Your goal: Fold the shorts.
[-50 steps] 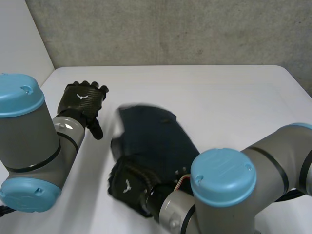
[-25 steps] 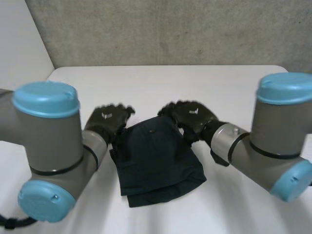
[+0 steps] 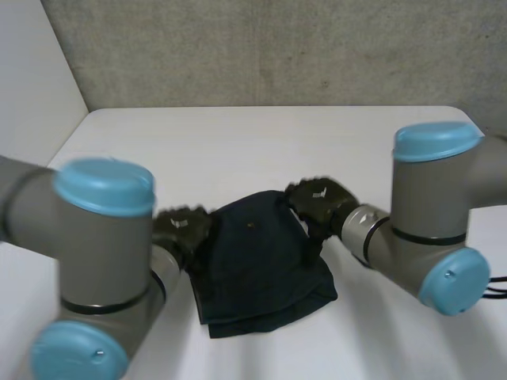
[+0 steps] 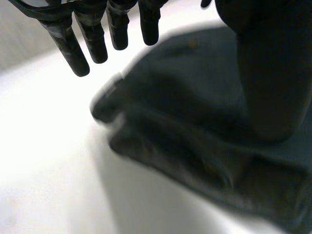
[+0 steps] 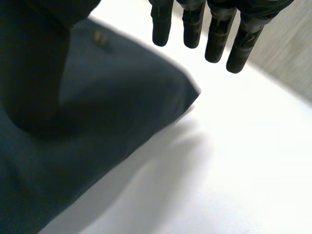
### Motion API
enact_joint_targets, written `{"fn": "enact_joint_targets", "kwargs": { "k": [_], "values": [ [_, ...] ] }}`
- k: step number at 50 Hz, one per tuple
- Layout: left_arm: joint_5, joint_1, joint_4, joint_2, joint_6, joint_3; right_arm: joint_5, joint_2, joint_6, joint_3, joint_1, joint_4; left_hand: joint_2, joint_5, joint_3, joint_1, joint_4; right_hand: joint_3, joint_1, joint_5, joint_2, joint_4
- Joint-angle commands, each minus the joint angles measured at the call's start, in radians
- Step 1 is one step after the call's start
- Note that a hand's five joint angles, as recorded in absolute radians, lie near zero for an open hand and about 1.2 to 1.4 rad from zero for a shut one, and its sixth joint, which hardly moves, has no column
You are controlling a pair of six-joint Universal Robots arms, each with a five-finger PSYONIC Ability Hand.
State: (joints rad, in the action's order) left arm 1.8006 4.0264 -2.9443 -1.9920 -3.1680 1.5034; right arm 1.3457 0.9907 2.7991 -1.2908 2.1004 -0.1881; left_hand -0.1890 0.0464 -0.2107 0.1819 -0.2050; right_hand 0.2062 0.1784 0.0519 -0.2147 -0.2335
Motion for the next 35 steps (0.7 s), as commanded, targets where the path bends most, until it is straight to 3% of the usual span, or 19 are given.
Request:
{"fn": "enact_joint_targets", "kwargs": {
  "k": [1, 7, 11, 19, 35],
  "values": [
    [-0.001, 0.032, 0.027, 0.235, -0.013, -0.090, 0.062, 0.212, 0.063, -0.045, -0.010, 0.143, 0.005, -0.037, 0.027, 0.002, 0.021, -0.032, -0.004, -0.052, 0.040, 0.059],
    [-0.020, 0.149, 0.051, 0.292, -0.023, -0.202, 0.284, 0.376, 0.175, -0.027, -0.051, 0.147, 0.011, -0.043, 0.032, -0.004, 0.027, -0.032, -0.004, -0.052, 0.040, 0.059],
    [-0.072, 0.206, 0.154, 0.305, -0.015, -0.271, 0.354, 0.448, 0.201, -0.024, -0.124, 0.141, 0.014, -0.046, 0.035, -0.007, 0.030, -0.032, -0.004, -0.052, 0.040, 0.059],
    [-0.119, 0.266, 0.228, 0.314, -0.010, -0.316, 0.317, 0.476, 0.203, 0.008, -0.181, 0.049, 0.014, -0.046, 0.036, -0.007, 0.030, -0.032, -0.004, -0.052, 0.040, 0.059],
    [-0.121, 0.269, 0.228, 0.332, -0.010, -0.318, 0.256, 0.486, 0.197, -0.001, -0.183, 0.029, 0.014, -0.046, 0.036, -0.007, 0.030, -0.032, -0.004, -0.052, 0.040, 0.059]
  ]
}}
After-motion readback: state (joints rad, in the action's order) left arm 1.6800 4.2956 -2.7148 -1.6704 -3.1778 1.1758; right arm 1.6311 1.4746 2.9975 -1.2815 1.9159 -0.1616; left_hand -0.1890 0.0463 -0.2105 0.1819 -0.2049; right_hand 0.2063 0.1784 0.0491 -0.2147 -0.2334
